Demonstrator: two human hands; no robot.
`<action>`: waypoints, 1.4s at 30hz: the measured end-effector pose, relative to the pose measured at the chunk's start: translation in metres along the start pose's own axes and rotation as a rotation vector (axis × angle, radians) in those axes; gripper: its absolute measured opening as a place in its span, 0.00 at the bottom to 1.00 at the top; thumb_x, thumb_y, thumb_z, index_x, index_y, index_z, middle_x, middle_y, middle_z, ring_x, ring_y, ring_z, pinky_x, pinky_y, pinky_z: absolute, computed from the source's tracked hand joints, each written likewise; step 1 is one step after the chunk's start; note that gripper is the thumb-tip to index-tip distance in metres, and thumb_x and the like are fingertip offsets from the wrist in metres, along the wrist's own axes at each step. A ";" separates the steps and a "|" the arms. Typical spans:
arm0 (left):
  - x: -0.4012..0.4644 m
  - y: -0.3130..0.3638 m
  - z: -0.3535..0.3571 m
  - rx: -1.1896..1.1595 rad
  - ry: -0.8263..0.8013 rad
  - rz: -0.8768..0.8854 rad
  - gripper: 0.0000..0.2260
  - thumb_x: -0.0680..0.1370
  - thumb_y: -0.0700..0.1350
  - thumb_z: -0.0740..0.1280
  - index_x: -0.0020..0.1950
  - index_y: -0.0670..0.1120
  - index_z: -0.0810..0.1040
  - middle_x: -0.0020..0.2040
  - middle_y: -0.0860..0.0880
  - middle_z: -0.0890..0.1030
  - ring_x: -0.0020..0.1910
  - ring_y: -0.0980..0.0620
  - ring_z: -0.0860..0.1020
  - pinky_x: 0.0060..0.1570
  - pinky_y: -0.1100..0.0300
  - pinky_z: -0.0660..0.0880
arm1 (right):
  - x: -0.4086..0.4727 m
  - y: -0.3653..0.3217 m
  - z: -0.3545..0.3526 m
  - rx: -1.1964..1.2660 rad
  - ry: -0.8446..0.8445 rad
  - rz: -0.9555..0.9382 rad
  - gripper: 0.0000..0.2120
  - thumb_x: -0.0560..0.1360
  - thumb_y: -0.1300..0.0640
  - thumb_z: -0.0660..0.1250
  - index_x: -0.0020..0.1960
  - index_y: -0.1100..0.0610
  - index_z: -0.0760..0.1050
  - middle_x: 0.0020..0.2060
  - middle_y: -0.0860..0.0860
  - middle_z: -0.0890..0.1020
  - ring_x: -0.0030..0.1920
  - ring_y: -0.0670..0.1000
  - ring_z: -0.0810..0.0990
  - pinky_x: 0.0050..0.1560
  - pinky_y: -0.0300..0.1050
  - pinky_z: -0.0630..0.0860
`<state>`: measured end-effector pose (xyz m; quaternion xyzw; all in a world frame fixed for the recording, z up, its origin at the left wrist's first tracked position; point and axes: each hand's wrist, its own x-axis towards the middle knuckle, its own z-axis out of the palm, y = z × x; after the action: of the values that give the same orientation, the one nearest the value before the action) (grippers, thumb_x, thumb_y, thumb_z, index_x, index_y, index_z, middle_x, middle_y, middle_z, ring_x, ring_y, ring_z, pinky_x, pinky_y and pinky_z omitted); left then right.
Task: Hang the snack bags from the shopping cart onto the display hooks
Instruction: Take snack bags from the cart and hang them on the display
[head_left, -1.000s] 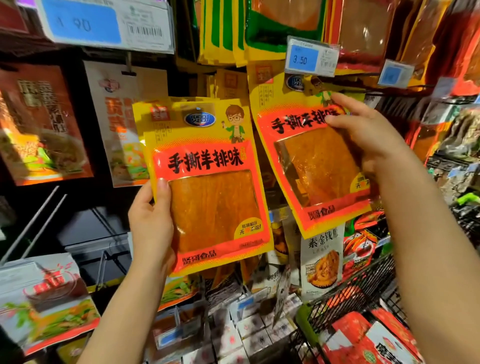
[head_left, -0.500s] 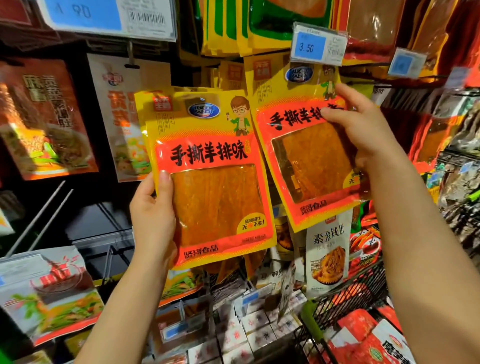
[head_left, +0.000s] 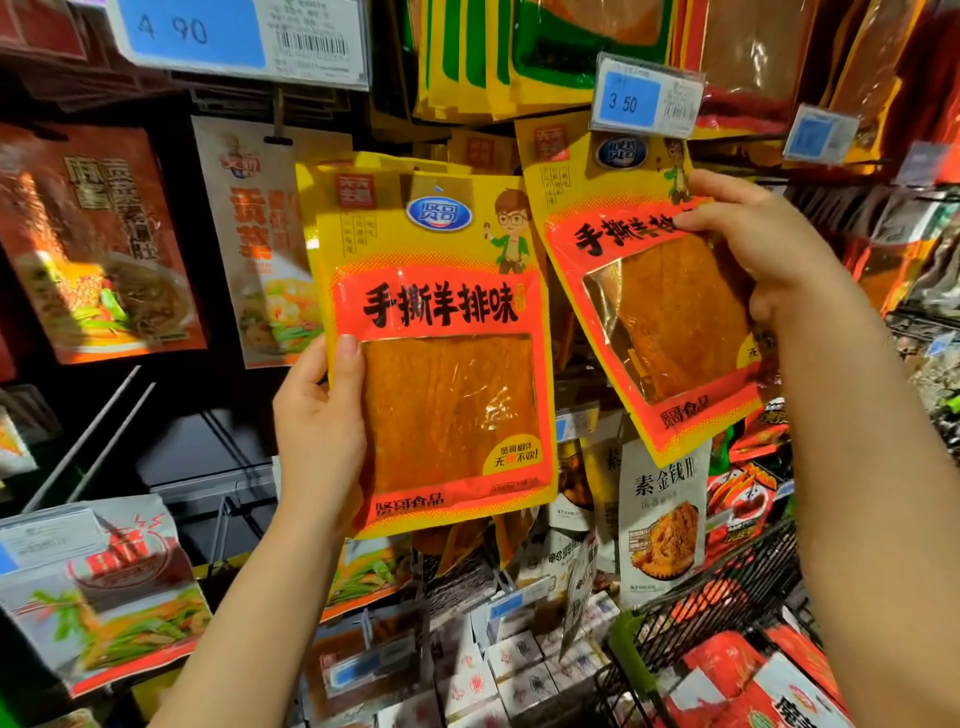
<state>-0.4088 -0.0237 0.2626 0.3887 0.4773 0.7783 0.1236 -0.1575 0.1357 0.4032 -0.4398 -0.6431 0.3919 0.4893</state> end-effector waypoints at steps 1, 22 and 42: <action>0.000 0.000 0.001 -0.004 -0.013 -0.001 0.10 0.82 0.49 0.59 0.46 0.55 0.79 0.35 0.60 0.77 0.34 0.64 0.72 0.33 0.68 0.69 | -0.001 0.000 0.001 0.001 -0.013 0.005 0.23 0.75 0.60 0.66 0.68 0.46 0.72 0.47 0.50 0.84 0.40 0.46 0.85 0.40 0.43 0.80; -0.009 0.004 0.010 -0.076 0.010 -0.019 0.11 0.81 0.50 0.60 0.45 0.60 0.81 0.40 0.58 0.81 0.38 0.61 0.77 0.40 0.60 0.73 | -0.008 0.009 0.006 0.084 -0.069 -0.025 0.22 0.79 0.63 0.60 0.67 0.43 0.73 0.53 0.48 0.82 0.46 0.49 0.84 0.43 0.44 0.80; -0.029 0.005 0.009 0.001 0.085 0.030 0.11 0.82 0.49 0.59 0.47 0.55 0.79 0.42 0.55 0.79 0.39 0.60 0.75 0.37 0.65 0.72 | -0.004 0.000 0.019 -0.279 -0.114 -0.083 0.24 0.78 0.64 0.53 0.69 0.45 0.71 0.52 0.49 0.82 0.51 0.59 0.81 0.47 0.45 0.79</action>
<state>-0.3822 -0.0370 0.2553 0.3626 0.4765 0.7957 0.0913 -0.1751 0.1308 0.3979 -0.4539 -0.7355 0.3025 0.4019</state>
